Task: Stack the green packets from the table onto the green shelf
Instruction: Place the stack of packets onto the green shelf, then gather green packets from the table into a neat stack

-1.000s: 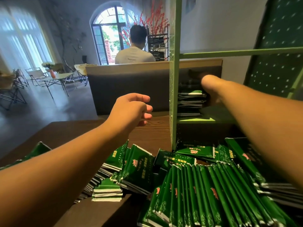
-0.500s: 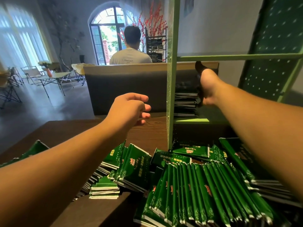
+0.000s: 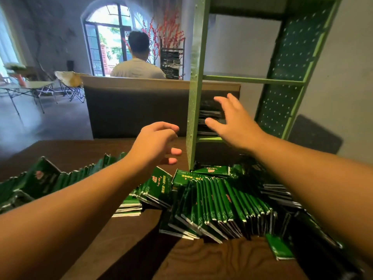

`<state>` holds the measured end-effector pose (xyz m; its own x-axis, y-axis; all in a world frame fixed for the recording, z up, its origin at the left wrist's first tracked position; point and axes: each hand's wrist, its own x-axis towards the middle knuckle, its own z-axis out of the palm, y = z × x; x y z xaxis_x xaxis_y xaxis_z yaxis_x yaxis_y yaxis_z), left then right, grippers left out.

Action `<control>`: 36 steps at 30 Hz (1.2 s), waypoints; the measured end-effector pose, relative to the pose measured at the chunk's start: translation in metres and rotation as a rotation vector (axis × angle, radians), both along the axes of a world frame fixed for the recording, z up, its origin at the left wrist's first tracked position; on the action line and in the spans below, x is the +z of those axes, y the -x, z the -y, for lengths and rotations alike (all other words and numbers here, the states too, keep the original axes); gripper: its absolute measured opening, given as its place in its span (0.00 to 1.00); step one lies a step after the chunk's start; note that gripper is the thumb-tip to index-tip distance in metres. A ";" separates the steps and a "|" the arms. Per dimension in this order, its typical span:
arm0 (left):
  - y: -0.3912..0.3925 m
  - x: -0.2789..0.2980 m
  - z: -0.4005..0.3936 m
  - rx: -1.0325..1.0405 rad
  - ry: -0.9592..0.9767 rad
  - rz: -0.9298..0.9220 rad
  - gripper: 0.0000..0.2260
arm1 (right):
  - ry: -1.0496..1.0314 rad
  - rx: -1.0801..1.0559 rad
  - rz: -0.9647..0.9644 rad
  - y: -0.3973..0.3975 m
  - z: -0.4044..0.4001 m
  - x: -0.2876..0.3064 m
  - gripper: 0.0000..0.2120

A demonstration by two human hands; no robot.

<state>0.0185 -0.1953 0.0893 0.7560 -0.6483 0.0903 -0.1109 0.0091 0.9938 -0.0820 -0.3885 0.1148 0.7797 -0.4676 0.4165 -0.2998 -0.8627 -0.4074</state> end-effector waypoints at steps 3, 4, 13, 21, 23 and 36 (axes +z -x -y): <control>0.012 -0.012 -0.013 -0.035 -0.041 0.003 0.09 | 0.080 0.065 -0.169 0.022 -0.035 -0.010 0.34; 0.014 -0.017 -0.015 -0.038 -0.058 0.013 0.09 | 0.098 0.092 -0.259 0.026 -0.045 -0.015 0.35; 0.032 -0.065 -0.037 -0.044 -0.183 0.075 0.07 | 0.552 0.225 -0.931 0.047 -0.099 -0.070 0.47; 0.034 -0.080 -0.056 -0.078 -0.213 0.061 0.07 | 0.493 0.227 -0.780 0.046 -0.111 -0.079 0.23; 0.034 -0.083 -0.059 -0.074 -0.210 0.028 0.07 | 0.461 0.213 -0.741 0.046 -0.113 -0.078 0.17; 0.053 -0.089 -0.055 -0.096 0.023 -0.527 0.08 | 0.156 0.059 -0.299 0.048 -0.130 -0.064 0.11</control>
<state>-0.0348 -0.1400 0.0007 0.6401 -0.7193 -0.2701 0.4052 0.0174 0.9141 -0.1301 -0.2589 0.0509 0.9020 -0.3664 0.2284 -0.3334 -0.9272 -0.1708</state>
